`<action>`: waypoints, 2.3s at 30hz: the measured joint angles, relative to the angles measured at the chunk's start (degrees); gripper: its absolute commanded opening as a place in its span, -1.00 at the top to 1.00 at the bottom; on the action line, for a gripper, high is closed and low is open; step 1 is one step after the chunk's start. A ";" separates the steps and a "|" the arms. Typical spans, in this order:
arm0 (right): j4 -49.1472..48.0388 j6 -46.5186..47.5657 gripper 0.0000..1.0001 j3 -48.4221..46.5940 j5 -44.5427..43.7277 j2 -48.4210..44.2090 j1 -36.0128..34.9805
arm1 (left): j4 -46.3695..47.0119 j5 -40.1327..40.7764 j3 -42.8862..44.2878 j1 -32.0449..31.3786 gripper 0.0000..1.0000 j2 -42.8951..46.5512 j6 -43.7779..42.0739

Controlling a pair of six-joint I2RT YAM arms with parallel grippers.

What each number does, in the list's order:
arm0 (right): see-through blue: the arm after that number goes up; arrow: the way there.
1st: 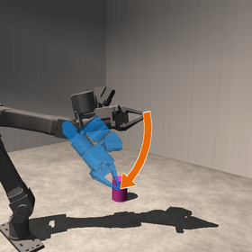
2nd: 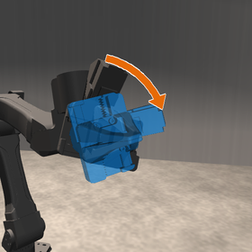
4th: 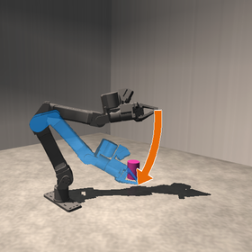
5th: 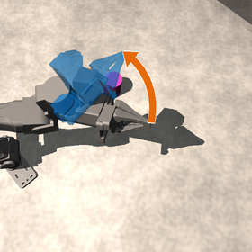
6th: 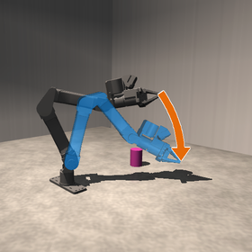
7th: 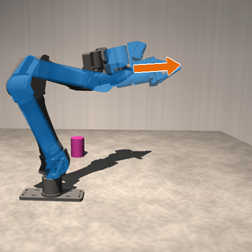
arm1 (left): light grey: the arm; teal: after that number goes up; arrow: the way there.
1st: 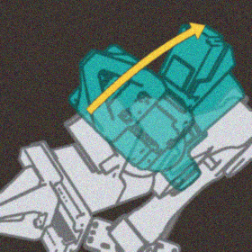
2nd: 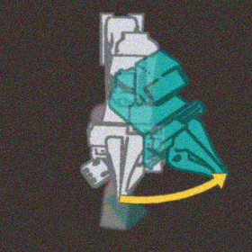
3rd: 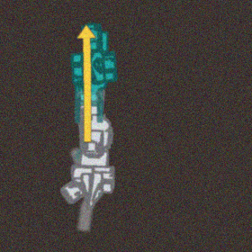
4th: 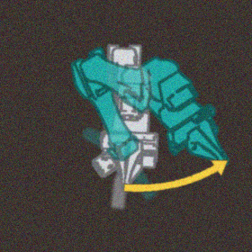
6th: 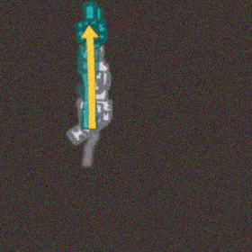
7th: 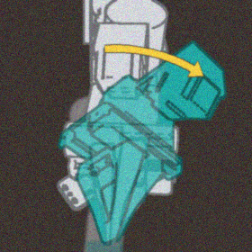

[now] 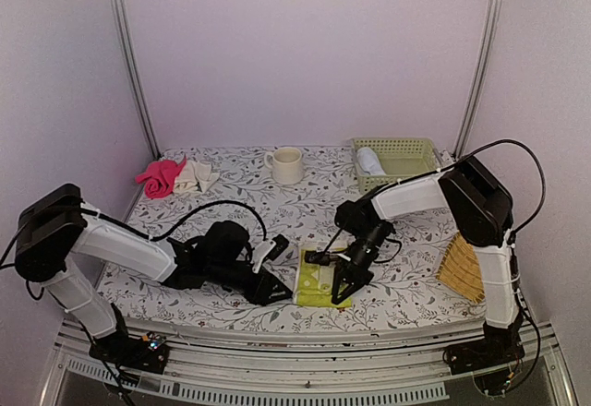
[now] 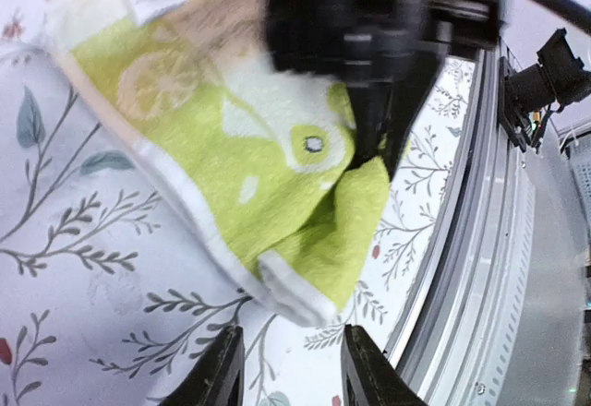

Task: Roll the towels
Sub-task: Roll the towel at the center of the board.

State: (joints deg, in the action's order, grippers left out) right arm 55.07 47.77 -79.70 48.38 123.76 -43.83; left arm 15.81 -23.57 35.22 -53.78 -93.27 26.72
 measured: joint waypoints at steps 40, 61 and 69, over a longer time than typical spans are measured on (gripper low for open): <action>8.15 0.48 0.37 -4.87 1.86 -3.08 6.43 | -24.57 23.91 28.22 -19.61 0.94 -17.27 -37.55; -4.22 -12.46 0.28 -2.14 -8.59 -12.76 8.98 | -19.61 -17.14 30.03 -5.77 0.88 -25.03 -12.57; -10.43 -10.14 0.22 11.10 -8.70 -38.05 9.25 | -5.46 -23.80 22.36 -4.00 0.87 -25.14 -2.73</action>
State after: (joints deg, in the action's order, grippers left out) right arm 44.64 37.63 -68.60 39.68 85.71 -34.59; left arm 10.35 -47.37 57.58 -57.78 -118.41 23.99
